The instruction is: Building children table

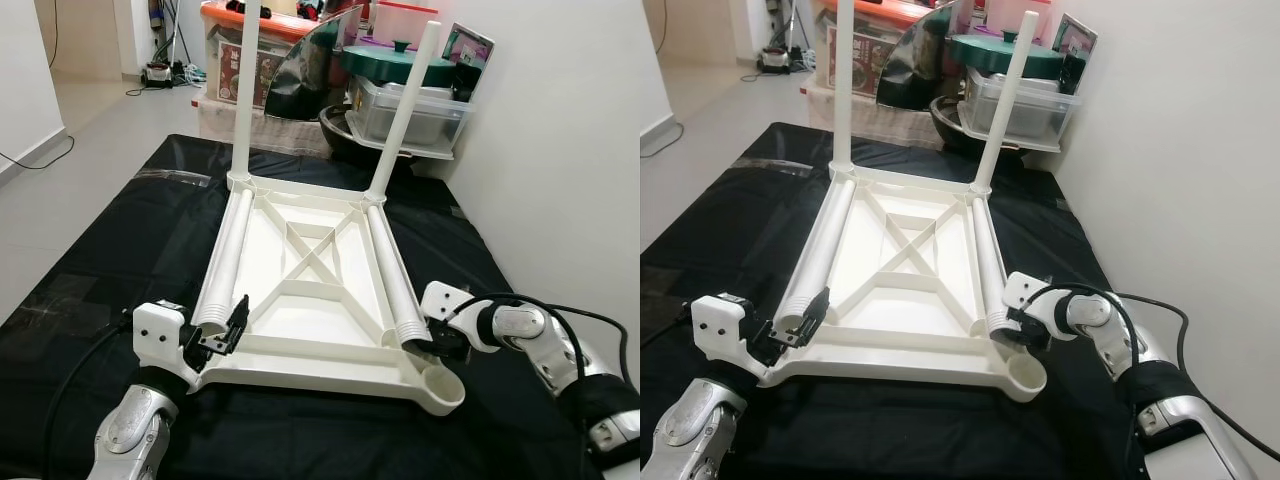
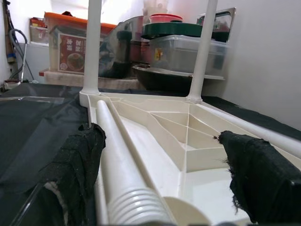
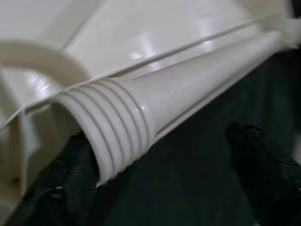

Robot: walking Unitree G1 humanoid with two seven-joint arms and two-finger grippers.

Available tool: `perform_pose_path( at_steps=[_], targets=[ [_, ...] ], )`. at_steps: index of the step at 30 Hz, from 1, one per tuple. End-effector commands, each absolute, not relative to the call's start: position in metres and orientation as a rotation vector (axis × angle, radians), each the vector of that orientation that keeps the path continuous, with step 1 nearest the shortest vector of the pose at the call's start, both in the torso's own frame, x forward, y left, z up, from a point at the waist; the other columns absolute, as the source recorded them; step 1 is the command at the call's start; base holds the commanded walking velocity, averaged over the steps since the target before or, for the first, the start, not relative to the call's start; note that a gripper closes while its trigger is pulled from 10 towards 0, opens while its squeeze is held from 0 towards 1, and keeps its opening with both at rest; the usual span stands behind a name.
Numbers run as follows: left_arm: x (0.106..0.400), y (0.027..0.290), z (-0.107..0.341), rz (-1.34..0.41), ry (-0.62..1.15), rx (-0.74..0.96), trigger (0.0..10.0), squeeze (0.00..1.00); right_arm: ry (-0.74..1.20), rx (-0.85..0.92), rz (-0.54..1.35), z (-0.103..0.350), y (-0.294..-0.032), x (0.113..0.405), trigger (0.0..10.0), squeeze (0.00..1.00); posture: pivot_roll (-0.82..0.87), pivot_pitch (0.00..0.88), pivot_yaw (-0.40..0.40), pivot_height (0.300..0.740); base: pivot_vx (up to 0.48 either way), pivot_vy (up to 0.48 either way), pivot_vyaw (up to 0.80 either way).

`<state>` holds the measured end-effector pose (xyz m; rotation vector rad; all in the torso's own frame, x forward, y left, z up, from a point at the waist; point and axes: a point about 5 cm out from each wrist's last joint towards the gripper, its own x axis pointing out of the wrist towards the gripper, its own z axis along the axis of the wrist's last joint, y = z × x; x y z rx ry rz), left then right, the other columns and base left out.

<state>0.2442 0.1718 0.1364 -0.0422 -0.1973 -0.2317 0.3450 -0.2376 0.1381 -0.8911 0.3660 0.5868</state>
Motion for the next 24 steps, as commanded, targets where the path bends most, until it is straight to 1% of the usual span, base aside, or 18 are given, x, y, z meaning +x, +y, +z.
perform_pose_path(
  at_steps=[1,2,3,4,7,8,10,14,18,22,23,24],
  targets=[
    [0.243,0.169,0.133,-0.239,-0.19,-0.048,10.0,0.0,0.278,-0.809,0.443,0.149,-0.241,0.349,2.1,0.0,0.11,0.0,-0.201,0.74,0.0,0.0,0.0],
    [0.243,0.169,0.133,-0.239,-0.189,-0.047,10.0,0.0,0.215,-0.771,0.395,0.153,-0.24,0.348,0.0,0.0,0.11,0.0,-0.2,0.74,0.0,0.0,0.0],
    [0.243,0.169,0.133,-0.238,-0.189,-0.046,10.0,0.0,0.156,-0.731,0.338,0.157,-0.241,0.347,0.0,0.0,0.11,0.0,-0.2,0.74,0.0,0.0,0.0],
    [0.243,0.169,0.133,-0.238,-0.189,-0.046,10.0,0.0,0.156,-0.731,0.338,0.157,-0.241,0.347,0.0,0.0,0.11,0.0,-0.2,0.74,0.0,0.0,0.0],
    [0.243,0.17,0.132,-0.238,-0.186,-0.043,10.0,0.0,0.088,-0.658,0.226,0.155,-0.243,0.342,0.0,0.0,0.11,0.0,-0.188,0.74,0.0,0.0,0.0],
    [0.243,0.17,0.132,-0.24,-0.184,-0.042,10.0,0.0,0.088,-0.618,0.218,0.148,-0.24,0.337,0.0,0.05,0.1,0.0,-0.186,0.74,0.0,0.0,0.0],
    [0.243,0.17,0.132,-0.24,-0.184,-0.042,10.0,0.0,0.088,-0.618,0.218,0.148,-0.24,0.337,0.0,0.05,0.1,0.0,-0.186,0.74,0.0,0.0,0.0],
    [0.245,0.17,0.132,-0.246,-0.179,-0.036,10.0,0.0,0.116,-0.556,0.265,0.125,-0.219,0.326,0.0,0.07,0.11,0.0,-0.181,0.74,0.0,0.0,0.0],
    [0.247,0.17,0.132,-0.241,-0.153,-0.043,10.0,0.0,0.105,-0.534,0.288,0.124,-0.211,0.325,0.0,0.07,0.11,0.0,-0.18,0.74,0.0,0.0,0.0],
    [0.249,0.173,0.134,-0.22,-0.138,-0.084,10.0,0.0,0.058,-0.518,0.303,0.132,-0.207,0.327,0.0,0.06,0.1,0.0,-0.176,0.74,0.0,0.0,0.0],
    [0.25,0.175,0.137,-0.206,-0.144,-0.117,10.0,0.0,0.029,-0.502,0.308,0.138,-0.206,0.328,0.0,0.07,0.1,0.0,-0.175,0.74,0.0,0.0,0.0],
    [0.252,0.177,0.145,-0.189,-0.169,-0.181,10.0,0.0,-0.044,-0.451,0.327,0.153,-0.206,0.331,0.0,0.06,0.1,0.0,-0.173,0.74,0.0,0.0,0.0]
  ],
)
